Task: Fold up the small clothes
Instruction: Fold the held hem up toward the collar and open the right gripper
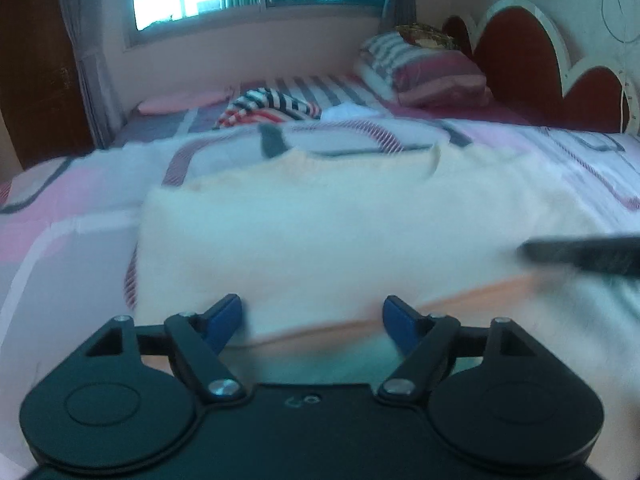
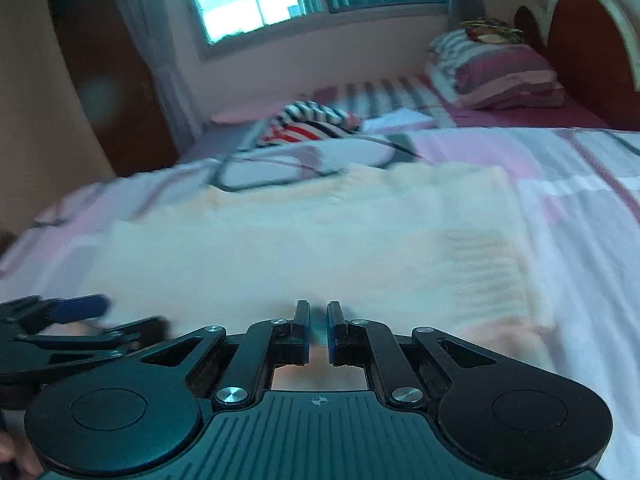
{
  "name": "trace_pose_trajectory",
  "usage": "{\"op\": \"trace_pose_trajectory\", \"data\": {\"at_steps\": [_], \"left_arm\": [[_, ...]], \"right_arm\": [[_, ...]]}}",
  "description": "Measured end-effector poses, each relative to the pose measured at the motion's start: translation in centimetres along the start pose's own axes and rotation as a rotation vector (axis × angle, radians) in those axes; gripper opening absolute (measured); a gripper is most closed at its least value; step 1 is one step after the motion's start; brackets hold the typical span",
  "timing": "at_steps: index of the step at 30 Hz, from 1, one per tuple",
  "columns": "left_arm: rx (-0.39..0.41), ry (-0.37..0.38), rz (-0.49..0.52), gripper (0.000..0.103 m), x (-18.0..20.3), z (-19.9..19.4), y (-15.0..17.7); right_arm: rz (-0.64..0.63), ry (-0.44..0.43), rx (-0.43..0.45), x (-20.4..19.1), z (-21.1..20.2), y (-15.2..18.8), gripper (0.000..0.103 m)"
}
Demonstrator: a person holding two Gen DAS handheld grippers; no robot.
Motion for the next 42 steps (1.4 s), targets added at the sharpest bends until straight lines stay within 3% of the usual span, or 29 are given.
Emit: {"op": "trace_pose_trajectory", "data": {"at_steps": [4,7,11,13,15,17,19,21,25,27,28,32,36,39,42], "left_arm": [[0.063,0.060,-0.111,0.076,-3.4,-1.9,-1.0],[0.094,0.050,-0.093,0.076,-4.9,-1.0,-3.9],[0.080,0.058,-0.112,0.076,-8.0,2.0,-6.6],[0.028,0.054,-0.170,0.076,-10.5,4.5,-6.5],[0.060,0.076,-0.198,0.076,-12.0,5.0,-6.1],[0.055,0.057,-0.177,0.073,-11.9,4.0,-6.4],[0.118,0.030,-0.158,0.074,-11.4,1.9,-6.5],[0.122,0.084,-0.163,0.074,-9.7,1.6,-6.4],[0.069,0.116,-0.066,0.075,-3.7,3.5,-6.4],[0.050,0.111,-0.037,0.072,-1.7,4.5,-6.1],[0.039,0.086,-0.026,0.072,-1.3,4.9,-5.7],[0.017,0.036,0.004,0.075,-2.9,4.5,-4.0],[0.021,-0.045,-0.022,0.079,-6.1,1.8,-2.6],[0.048,-0.095,-0.039,0.075,-5.3,0.2,-3.0],[0.083,-0.038,-0.005,0.076,-2.0,-0.9,-3.0]], "right_arm": [[0.135,0.047,0.019,5.3,-0.3,-1.0,0.006],[0.191,0.007,0.023,5.7,0.8,-2.9,0.006],[0.154,0.022,0.023,5.4,3.0,-5.1,0.006],[0.125,0.041,-0.007,5.4,4.5,-5.2,0.005],[0.127,0.036,-0.002,5.9,5.4,-4.8,0.005],[0.106,0.045,-0.001,5.9,5.0,-4.8,0.005],[0.112,0.058,0.034,5.8,3.8,-4.9,0.006],[0.146,0.011,0.054,4.9,3.2,-5.4,0.006],[0.044,-0.092,0.016,-1.9,3.7,-4.8,0.007],[-0.014,-0.104,0.006,-4.5,4.0,-4.0,0.032],[-0.032,-0.094,0.014,-5.1,4.1,-3.6,0.039],[-0.044,-0.013,0.035,-3.0,4.1,-3.2,0.039],[0.037,0.160,0.027,4.7,3.6,-3.5,0.038],[0.079,0.134,0.018,6.1,2.9,-3.7,0.036],[0.053,0.085,0.068,4.3,0.4,-4.1,0.036]]}}
Point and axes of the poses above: each gripper's, at about its wrist camera, not at the fingertips, and z roughly the way its jaws point, x to its right, y to its underside, the point moved 6 cm from there along z, roughly the way its jaws point, and after that the axes turned 15 degrees about y, right-handed, at the moved point
